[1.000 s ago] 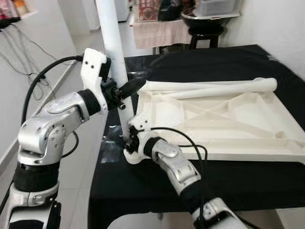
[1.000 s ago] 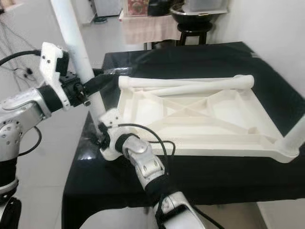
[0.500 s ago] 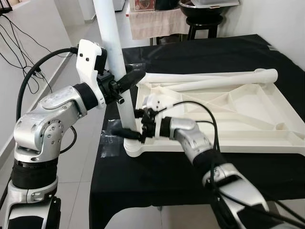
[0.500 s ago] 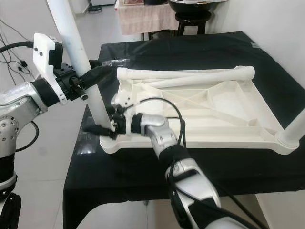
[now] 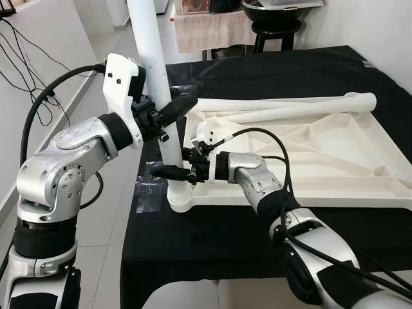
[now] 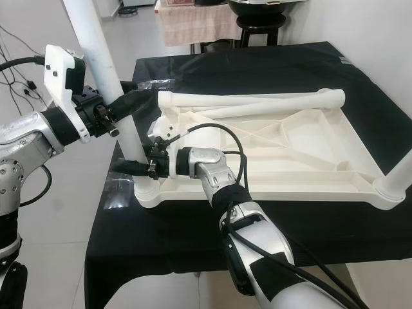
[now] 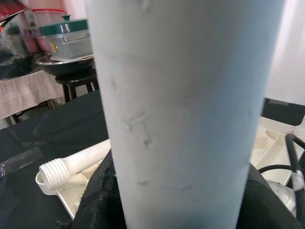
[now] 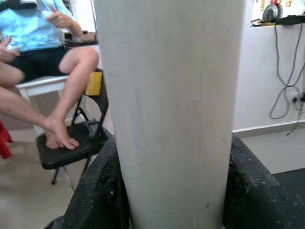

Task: Building children table

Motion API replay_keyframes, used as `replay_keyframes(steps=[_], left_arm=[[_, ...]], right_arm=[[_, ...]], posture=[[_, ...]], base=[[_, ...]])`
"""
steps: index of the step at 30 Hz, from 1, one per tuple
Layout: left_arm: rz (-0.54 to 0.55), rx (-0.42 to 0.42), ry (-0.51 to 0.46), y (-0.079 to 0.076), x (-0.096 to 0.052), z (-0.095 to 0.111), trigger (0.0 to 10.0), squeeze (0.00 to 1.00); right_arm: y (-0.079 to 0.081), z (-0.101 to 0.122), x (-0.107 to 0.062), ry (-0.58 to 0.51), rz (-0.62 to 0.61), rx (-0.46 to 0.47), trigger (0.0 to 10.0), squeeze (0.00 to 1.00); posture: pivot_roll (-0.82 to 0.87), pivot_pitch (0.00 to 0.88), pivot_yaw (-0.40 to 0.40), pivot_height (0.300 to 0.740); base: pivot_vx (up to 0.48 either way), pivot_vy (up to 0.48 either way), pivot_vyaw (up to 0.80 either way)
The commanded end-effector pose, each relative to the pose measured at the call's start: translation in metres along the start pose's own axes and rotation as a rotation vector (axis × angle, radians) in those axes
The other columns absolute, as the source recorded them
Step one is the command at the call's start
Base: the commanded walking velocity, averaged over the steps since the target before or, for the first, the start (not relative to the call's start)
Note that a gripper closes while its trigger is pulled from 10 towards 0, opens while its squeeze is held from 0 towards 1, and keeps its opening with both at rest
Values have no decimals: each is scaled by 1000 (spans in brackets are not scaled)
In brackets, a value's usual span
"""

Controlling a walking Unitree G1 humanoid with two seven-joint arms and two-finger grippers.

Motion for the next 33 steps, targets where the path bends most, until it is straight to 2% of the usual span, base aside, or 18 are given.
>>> replay_keyframes(steps=[1, 2, 3, 4, 5, 6, 7, 8, 11, 13, 15, 16, 20, 24, 25, 31, 32, 33], left_arm=[[-64, -4, 36, -13, 0, -8, 0, 0], [-28, -7, 15, -7, 0, -5, 6510, 0], [-28, -7, 15, -7, 0, -5, 6510, 0], [-1, -16, -5, -1, -2, -1, 10000, 1000], [-1, -16, -5, -1, -2, -1, 10000, 1000], [29, -27, -22, 4, -3, 2, 10000, 1000], [29, -27, -22, 4, -3, 2, 10000, 1000], [32, -29, -20, 6, -4, 3, 10000, 1000], [35, -30, -19, 8, -5, 4, 10000, 1000], [32, -34, -1, 9, -3, -1, 10000, 1000], [28, -30, 5, 8, 1, -2, 10000, 1000], [30, -21, 14, 8, 3, -3, 10000, 0], [48, -10, 27, 12, 4, -5, 10000, 0], [77, 1, 51, 18, 0, -10, 10000, 0], [77, -4, 48, 18, -1, -10, 0, 0], [67, -3, 44, 18, -1, -9, 0, 0], [61, -2, 42, 17, 0, -8, 0, 0], [55, -2, 42, 16, 0, -8, 0, 0]], right_arm=[[-1, -14, 0, 51, -43, 20, 0, 0], [-2, -21, -1, 85, -70, 21, 0, 0], [-2, -21, -1, 85, -70, 21, 0, 0], [-3, -44, -1, 200, -190, 14, 0, 0], [-3, -44, -1, 200, -190, 14, 0, 0], [-22, -57, -8, 279, -489, 8, 0, 0], [-22, -57, -8, 279, -489, 8, 0, 0], [-9, -61, -5, 279, -582, 19, 0, 0], [1, -59, -4, 264, -634, 33, 0, 0], [12, -47, 8, 202, -642, 5, 0, 0], [12, -46, 15, 191, -641, 7, 0, 0], [13, -44, 23, 179, -629, 4, 0, 0], [16, -41, 34, 169, -612, -1, 0, 0], [17, -36, 34, 177, -640, -5, 0, 0], [16, -33, 33, 178, -648, -6, 0, 0], [18, -21, 33, 135, -626, -24, 0, 0], [18, -16, 35, 111, -597, -42, 4078, 0], [16, -12, 35, 98, -570, -59, 10000, 0]], posture=[[28, 91, 57, 740], [27, 93, 55, 740], [27, 93, 55, 740], [27, 92, 48, 740], [27, 92, 48, 740], [27, 97, 46, 740], [27, 97, 46, 740], [25, 102, 55, 740], [22, 103, 61, 740], [-2, 85, 73, 740], [11, 80, 67, 740], [9, 74, 68, 740], [10, 75, 71, 740], [12, 76, 72, 740], [12, 81, 71, 740], [8, 84, 71, 740], [8, 86, 71, 740], [8, 87, 72, 740]], base=[[0, 0, 0], [0, 0, 0], [0, 0, 0], [0, 0, 0], [0, 0, 0], [0, 0, 0], [0, 0, 0], [0, 0, 0], [0, 0, 0], [0, 0, 0], [0, 0, 0], [0, 0, 0], [0, 0, 0], [0, 0, 0], [0, 0, 0], [0, 0, 0], [0, 0, 0], [0, 0, 0]])
Point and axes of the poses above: a point about 5 cm out from each wrist's last joint towards the gripper, its own x axis pointing out of the wrist towards the gripper, its own z axis along the axis of the wrist's last joint, y = z × x, the point moved 6 cm from there along x, pointing out of the wrist towards the gripper, and after that the axes turned 7 degrees about -x, right-handed, at the moved point
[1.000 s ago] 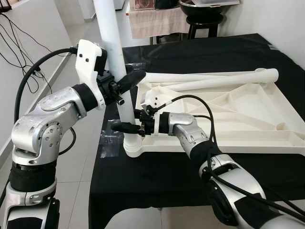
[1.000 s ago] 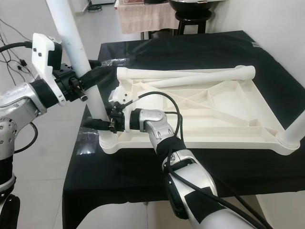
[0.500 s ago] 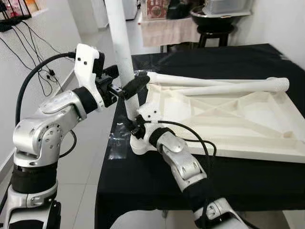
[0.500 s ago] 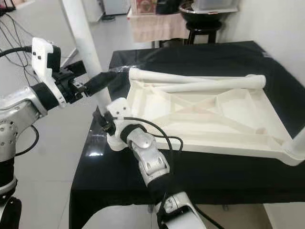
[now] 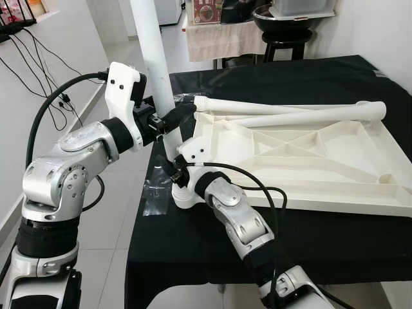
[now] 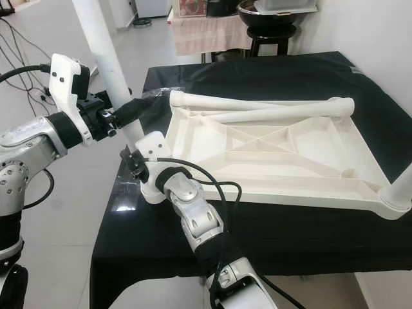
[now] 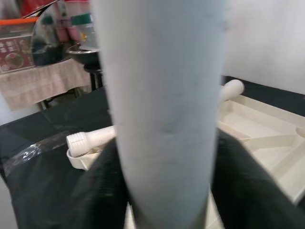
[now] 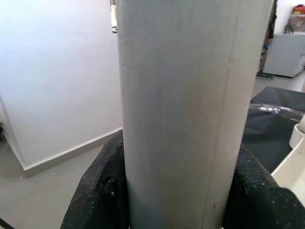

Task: Building children table

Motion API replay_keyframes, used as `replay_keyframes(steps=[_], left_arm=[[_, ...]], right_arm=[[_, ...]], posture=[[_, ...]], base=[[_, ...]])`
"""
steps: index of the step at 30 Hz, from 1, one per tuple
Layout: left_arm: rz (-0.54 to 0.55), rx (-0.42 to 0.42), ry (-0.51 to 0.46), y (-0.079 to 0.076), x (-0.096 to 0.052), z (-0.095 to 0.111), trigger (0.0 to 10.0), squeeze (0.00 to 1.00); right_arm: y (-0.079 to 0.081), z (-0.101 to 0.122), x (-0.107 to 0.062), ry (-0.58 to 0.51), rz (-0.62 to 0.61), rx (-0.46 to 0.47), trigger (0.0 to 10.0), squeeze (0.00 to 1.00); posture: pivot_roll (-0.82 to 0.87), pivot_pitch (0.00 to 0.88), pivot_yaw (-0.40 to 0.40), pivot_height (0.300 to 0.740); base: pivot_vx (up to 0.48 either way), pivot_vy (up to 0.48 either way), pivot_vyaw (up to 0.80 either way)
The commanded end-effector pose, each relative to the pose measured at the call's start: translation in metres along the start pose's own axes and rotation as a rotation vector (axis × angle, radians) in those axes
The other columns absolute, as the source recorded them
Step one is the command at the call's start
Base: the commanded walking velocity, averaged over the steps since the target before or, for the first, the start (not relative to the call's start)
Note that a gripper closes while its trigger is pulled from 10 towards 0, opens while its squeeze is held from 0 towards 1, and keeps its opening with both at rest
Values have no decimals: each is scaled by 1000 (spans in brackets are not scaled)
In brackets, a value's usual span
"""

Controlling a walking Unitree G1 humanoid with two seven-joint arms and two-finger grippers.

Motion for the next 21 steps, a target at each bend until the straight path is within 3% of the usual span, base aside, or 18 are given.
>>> replay_keyframes(steps=[1, 2, 3, 5, 9, 11, 12, 13, 14, 21], left_arm=[[-2, 8, 15, 2, -1, -2, 0, 0], [-2, 8, 15, 2, -1, -2, 0, 0], [-5, 9, 15, 1, -1, -2, 0, 0], [-6, 10, 15, 1, -1, -2, 0, 0], [-6, 12, 16, 1, -2, -3, 0, 0], [-9, 12, 17, 1, -2, -4, 0, 0], [-10, 12, 16, 0, -1, -4, 0, 0], [-10, 12, 16, 0, -1, -4, 0, 0], [-12, 13, 16, 0, -1, -4, 0, 0], [-26, 17, 17, -3, -2, -2, 0, 0]], right_arm=[[27, 0, 8, -12, 111, 38, 10000, 0], [27, 0, 8, -12, 111, 38, 10000, 0], [24, 5, 8, -40, 175, 62, 10000, 1000], [22, 8, 7, -61, 216, 80, 10000, 1000], [11, 26, -1, -161, 420, 103, 10000, 1000], [6, 26, -5, -170, 496, 57, 10000, 1000], [3, 26, -5, -167, 527, 45, 10000, 514], [3, 26, -5, -167, 527, 45, 10000, 514], [0, 26, -4, -164, 543, 41, 10000, 0], [0, 32, 6, -151, 610, 48, 10000, 0]], posture=[[8, 86, 72, 740], [8, 86, 72, 740], [9, 83, 71, 740], [9, 83, 71, 740], [8, 81, 70, 740], [10, 78, 69, 740], [12, 77, 69, 740], [12, 77, 69, 740], [12, 77, 69, 740], [26, 88, 70, 740]], base=[[0, 0, 0], [0, 0, 0], [0, 0, 0], [0, 0, 0], [0, 0, 0], [0, 0, 0], [0, 0, 0], [0, 0, 0], [0, 0, 0], [0, 0, 0]])
Point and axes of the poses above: a point about 5 cm out from each wrist's last joint towards the gripper, its own x axis pointing out of the wrist towards the gripper, its own z axis along the axis of the wrist's last joint, y = z × x, the point moved 6 cm from there along x, pointing out of the wrist towards the gripper, and after that the axes turned 7 degrees about -x, right-handed, at the moved point
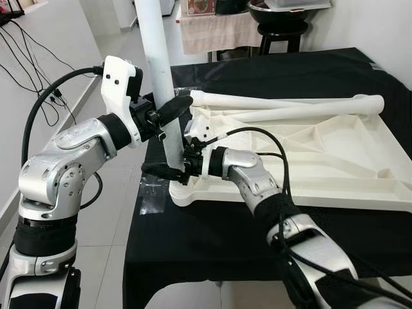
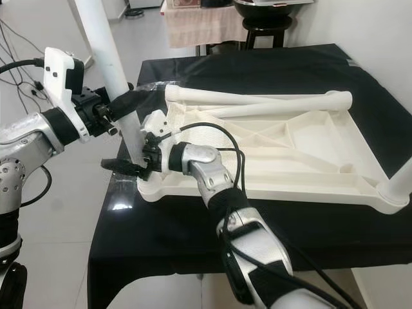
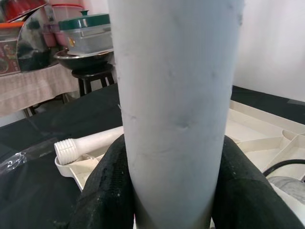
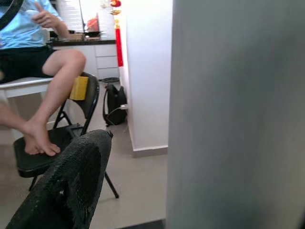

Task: Building children table

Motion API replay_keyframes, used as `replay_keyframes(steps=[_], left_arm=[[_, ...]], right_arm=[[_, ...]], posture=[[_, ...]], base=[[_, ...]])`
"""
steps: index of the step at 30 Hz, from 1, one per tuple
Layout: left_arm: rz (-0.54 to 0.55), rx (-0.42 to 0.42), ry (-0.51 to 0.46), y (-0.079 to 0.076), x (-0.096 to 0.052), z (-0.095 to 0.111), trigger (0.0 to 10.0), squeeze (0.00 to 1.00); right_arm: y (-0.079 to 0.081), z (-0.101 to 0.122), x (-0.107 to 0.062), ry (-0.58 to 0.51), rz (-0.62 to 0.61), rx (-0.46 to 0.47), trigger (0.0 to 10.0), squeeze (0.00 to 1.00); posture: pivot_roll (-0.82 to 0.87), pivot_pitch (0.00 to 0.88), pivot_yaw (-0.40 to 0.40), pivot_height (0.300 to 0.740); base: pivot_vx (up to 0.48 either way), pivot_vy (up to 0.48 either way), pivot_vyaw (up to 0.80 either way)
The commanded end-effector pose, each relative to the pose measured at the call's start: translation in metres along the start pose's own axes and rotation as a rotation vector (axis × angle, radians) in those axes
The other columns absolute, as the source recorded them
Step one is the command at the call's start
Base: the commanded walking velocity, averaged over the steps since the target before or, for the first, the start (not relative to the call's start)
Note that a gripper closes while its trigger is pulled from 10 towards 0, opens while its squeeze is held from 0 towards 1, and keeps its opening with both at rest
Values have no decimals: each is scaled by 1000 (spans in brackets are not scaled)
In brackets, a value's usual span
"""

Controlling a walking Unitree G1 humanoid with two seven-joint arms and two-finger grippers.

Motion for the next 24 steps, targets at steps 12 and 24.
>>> replay_keyframes(steps=[12, 24], left_arm=[[0, 17, 38, -1, -3, -4, 0, 0], [15, 25, 35, 1, -5, -4, 4902, 0]], right_arm=[[9, -11, 8, 6, 37, 13, 0, 0], [1, -21, -5, -6, -50, 15, 0, 0]], posture=[[33, 106, 66, 740], [22, 111, 66, 740]], base=[[0, 0, 0], [0, 0, 0]])
Point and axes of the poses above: a point about 5 cm out from each wrist's last joint towards the gripper, its own x axis pointing out of the wrist towards the gripper, its own z axis along the axis of the wrist's last joint, y = z × x, the point moved 6 cm from there along x, pointing out of the wrist towards the gripper, and after that the axes turned 7 degrees about -x, right-handed, at the moved point
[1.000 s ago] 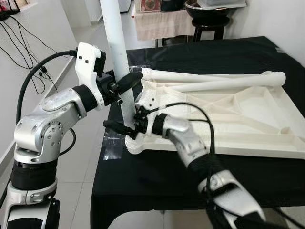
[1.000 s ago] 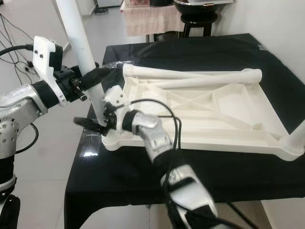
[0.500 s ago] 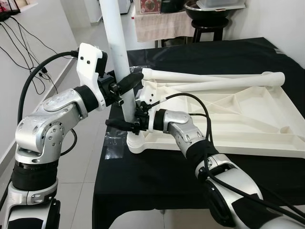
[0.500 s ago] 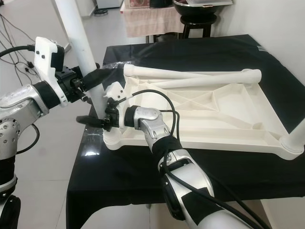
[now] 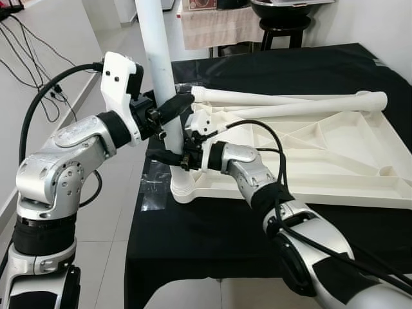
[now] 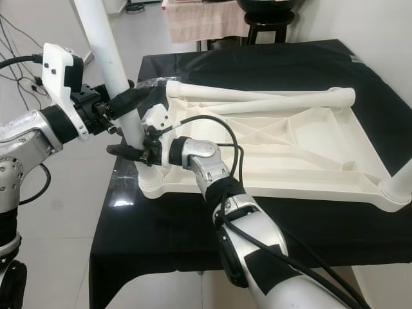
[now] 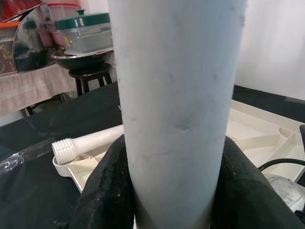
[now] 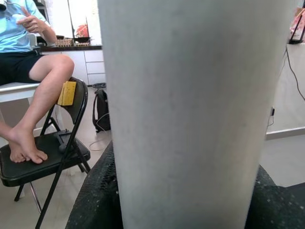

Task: Building children table

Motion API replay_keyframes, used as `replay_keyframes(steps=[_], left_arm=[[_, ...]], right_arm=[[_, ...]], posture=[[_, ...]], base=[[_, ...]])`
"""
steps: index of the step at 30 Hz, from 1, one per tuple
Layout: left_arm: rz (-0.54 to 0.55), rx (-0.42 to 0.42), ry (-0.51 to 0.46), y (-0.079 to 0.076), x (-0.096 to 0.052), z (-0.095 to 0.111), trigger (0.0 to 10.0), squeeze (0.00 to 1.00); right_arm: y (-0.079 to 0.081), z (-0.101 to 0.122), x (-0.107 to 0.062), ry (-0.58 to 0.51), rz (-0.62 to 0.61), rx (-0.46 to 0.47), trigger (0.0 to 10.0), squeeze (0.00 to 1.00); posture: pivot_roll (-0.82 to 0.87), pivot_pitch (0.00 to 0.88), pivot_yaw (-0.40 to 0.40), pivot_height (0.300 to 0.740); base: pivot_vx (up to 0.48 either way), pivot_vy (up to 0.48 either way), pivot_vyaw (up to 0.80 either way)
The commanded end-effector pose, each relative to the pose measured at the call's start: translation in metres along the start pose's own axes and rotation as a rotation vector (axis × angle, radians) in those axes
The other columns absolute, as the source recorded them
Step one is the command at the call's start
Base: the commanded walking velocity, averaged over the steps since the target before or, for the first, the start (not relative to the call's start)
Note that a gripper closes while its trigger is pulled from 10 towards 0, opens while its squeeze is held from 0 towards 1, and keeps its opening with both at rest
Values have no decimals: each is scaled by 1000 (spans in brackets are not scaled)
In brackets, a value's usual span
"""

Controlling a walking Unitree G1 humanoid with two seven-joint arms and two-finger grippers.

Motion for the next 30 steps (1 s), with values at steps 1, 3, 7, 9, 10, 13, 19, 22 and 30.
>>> replay_keyframes(steps=[1, 3, 7, 9, 10, 13, 19, 22, 30], left_arm=[[25, 19, 31, 5, -4, -5, 10000, 0], [30, 1, 1, 6, -5, 1, 10000, 1000], [44, 4, -19, 8, -4, 8, 10000, 1000], [64, 0, -20, 13, -5, 9, 10000, 1000], [58, -1, 16, 15, -6, 2, 10000, 0], [56, 0, 26, 15, -5, 0, 10000, 0], [46, 10, 21, 13, -1, 3, 10000, 0], [75, 26, 27, 18, -2, 3, 10000, 0], [62, 22, 22, 17, -5, 4, 0, 0]], right_arm=[[8, -14, -3, 13, 1, 19, 0, 0], [10, -28, -6, 73, -38, 1, 0, 0], [1, -62, -10, 289, -238, -40, 0, 0], [2, -68, -7, 317, -466, -6, 0, 0], [37, -53, 11, 222, -473, 15, 0, 0], [48, -49, 17, 199, -453, 13, 0, 0], [50, -55, 33, 206, -418, 6, 0, 0], [44, -51, 32, 229, -453, -11, 0, 0], [44, -44, 28, 244, -453, -36, 2941, 0]], posture=[[19, 112, 66, 740], [14, 110, 63, 740], [27, 115, 57, 740], [21, 128, 61, 740], [9, 122, 71, 740], [12, 116, 71, 740], [25, 105, 79, 740], [27, 99, 80, 740], [34, 101, 80, 740]], base=[[0, 0, 0], [0, 0, 0], [0, 0, 0], [0, 0, 0], [0, 0, 0], [0, 0, 0], [0, 0, 0], [0, 0, 0], [0, 0, 0]])
Point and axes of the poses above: a point about 5 cm out from each wrist's last joint towards the gripper, its own x axis pointing out of the wrist towards the gripper, its own z axis along the axis of the wrist's last joint, y = z × x, the point moved 6 cm from there along x, pointing out of the wrist towards the gripper, and after that the axes turned 7 degrees about -x, right-handed, at the moved point
